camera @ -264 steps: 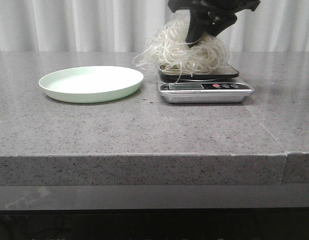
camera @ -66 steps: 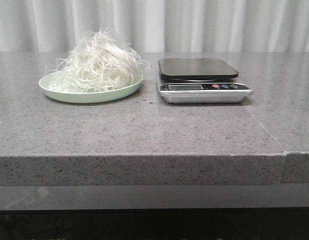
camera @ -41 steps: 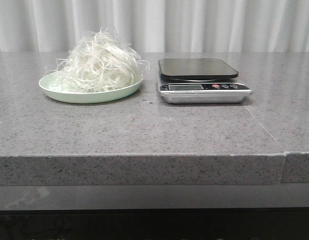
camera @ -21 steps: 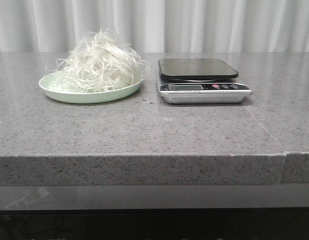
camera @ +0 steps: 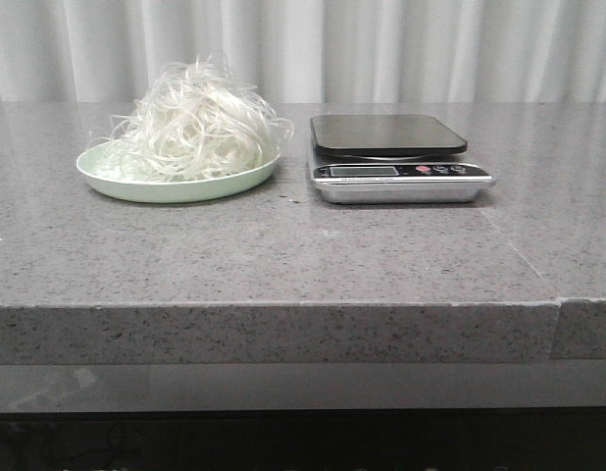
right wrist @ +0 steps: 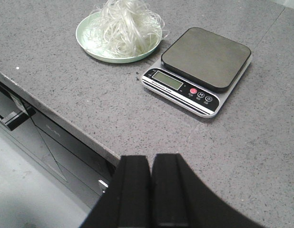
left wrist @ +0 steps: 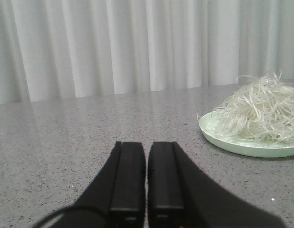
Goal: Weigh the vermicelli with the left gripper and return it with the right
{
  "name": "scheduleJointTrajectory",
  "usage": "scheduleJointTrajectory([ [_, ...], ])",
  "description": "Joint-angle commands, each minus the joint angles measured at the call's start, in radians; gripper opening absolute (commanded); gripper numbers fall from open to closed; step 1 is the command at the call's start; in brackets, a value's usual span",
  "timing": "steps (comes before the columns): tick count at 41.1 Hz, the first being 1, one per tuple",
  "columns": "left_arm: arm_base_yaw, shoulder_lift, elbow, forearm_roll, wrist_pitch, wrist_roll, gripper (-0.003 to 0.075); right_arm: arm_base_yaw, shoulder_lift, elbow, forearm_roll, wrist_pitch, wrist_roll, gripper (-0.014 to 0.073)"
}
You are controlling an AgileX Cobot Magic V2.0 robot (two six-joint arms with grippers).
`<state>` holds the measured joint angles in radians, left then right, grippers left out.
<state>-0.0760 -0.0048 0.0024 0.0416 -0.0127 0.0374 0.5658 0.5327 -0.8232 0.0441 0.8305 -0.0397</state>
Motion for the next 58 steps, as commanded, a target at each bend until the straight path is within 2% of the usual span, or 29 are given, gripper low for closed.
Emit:
scheduleJointTrajectory([
  [1, 0.002, -0.021, 0.006, -0.008, -0.084, -0.012, 0.0144, -0.005, 0.006, -0.024, -0.009, -0.062, -0.005, 0.0160],
  [13, 0.002, -0.021, 0.006, -0.008, -0.084, -0.012, 0.0144, -0.006, -0.011, -0.014, -0.009, -0.066, -0.005, 0.0160],
  [16, 0.002, -0.021, 0.006, -0.008, -0.084, -0.012, 0.0144, -0.053, -0.051, 0.022, -0.014, -0.100, -0.022, 0.0160],
  [20, 0.000, -0.021, 0.006, -0.008, -0.084, -0.012, 0.0144, -0.157, -0.143, 0.122, -0.023, -0.210, -0.022, 0.0160],
  [28, 0.000, -0.021, 0.006, -0.008, -0.084, -0.012, 0.0144, -0.377, -0.348, 0.423, -0.025, -0.544, -0.022, 0.0160],
  [35, 0.000, -0.021, 0.006, -0.008, -0.084, -0.012, 0.0144, -0.482, -0.475, 0.649, -0.025, -0.735, -0.022, 0.0160],
  [48, 0.000, -0.019, 0.006, -0.008, -0.084, -0.012, 0.0144, -0.517, -0.559, 0.843, -0.024, -0.856, -0.021, 0.0160],
  [58, 0.000, -0.019, 0.006, -0.008, -0.084, -0.012, 0.0144, -0.517, -0.559, 0.843, -0.024, -0.856, -0.021, 0.0160],
])
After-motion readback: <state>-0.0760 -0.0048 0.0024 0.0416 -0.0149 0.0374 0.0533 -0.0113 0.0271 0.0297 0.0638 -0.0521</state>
